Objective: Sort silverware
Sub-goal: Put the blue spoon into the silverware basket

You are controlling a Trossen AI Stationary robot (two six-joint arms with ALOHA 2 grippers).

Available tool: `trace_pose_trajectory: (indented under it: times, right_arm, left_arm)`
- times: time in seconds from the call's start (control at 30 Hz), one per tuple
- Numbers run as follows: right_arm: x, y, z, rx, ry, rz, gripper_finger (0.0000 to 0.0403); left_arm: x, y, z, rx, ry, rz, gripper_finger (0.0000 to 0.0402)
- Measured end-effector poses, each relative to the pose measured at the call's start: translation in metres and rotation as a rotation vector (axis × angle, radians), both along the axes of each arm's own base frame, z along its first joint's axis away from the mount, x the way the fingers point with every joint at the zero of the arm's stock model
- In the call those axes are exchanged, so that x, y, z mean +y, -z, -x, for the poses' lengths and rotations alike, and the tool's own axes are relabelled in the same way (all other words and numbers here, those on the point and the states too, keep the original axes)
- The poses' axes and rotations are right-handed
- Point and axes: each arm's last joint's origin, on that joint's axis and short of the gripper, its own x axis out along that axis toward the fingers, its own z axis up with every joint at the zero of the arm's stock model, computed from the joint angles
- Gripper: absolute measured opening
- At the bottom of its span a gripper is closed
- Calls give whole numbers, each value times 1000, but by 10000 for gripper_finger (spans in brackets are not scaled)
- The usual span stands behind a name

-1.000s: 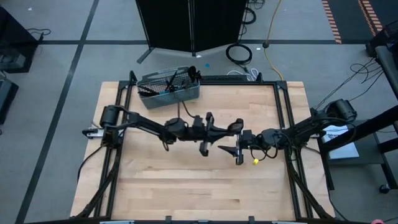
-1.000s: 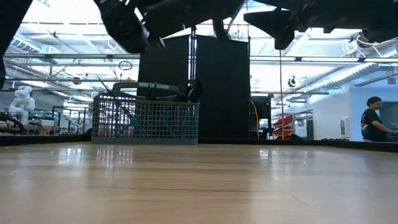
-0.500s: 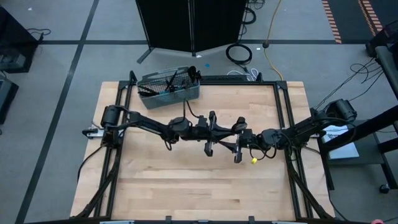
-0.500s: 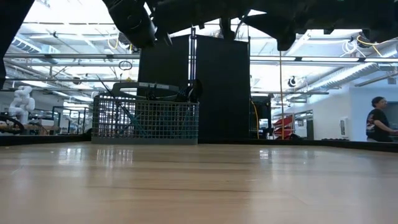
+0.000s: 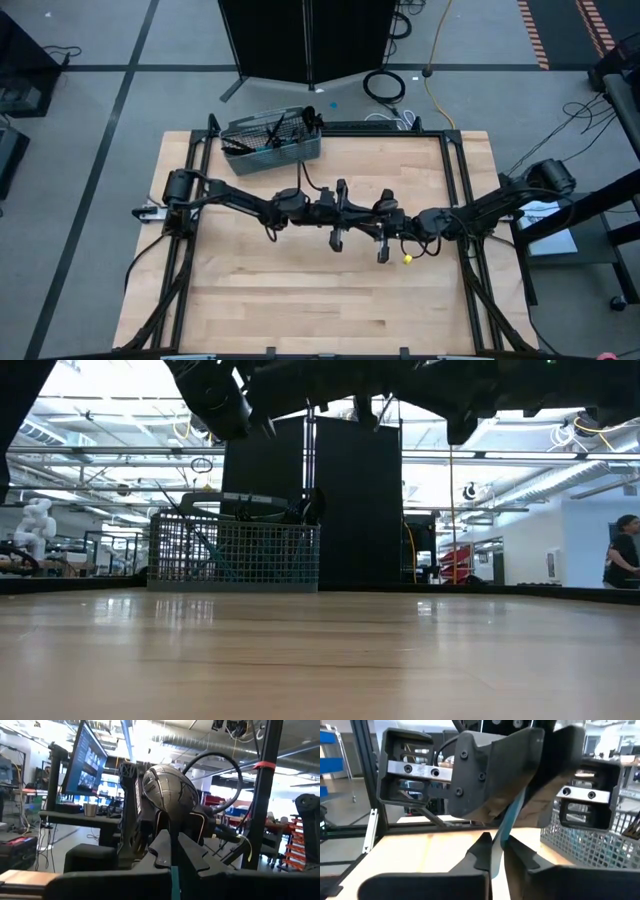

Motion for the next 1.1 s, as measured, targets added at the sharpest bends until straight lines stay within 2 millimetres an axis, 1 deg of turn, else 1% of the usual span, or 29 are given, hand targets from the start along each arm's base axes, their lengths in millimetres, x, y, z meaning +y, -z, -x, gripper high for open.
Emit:
trace_pose_trajectory:
  times: [0.17, 0.27, 0.47, 0.63, 0.87, 1.1]
  right_arm:
    - [-1, 2, 5, 70, 0, -24, 5]
    - [-3, 2, 10, 132, 7, -51, 4]
    - [-8, 0, 25, 225, 13, -83, 0]
    - [-11, -3, 34, 253, 22, -86, 2]
    - [-12, -6, 34, 232, 25, -88, 2]
    - [-12, -6, 33, 233, 23, -46, 4]
  left_arm:
    - [3, 4, -2, 52, -10, -21, 0]
    - [9, 7, -2, 111, -20, -25, 0]
    - [21, 5, -1, 187, -11, -26, 1]
    - [26, 0, 2, 252, -15, -26, 2]
    - [26, -8, 6, 257, -17, -37, 2]
    - [26, -7, 6, 270, -15, -30, 1]
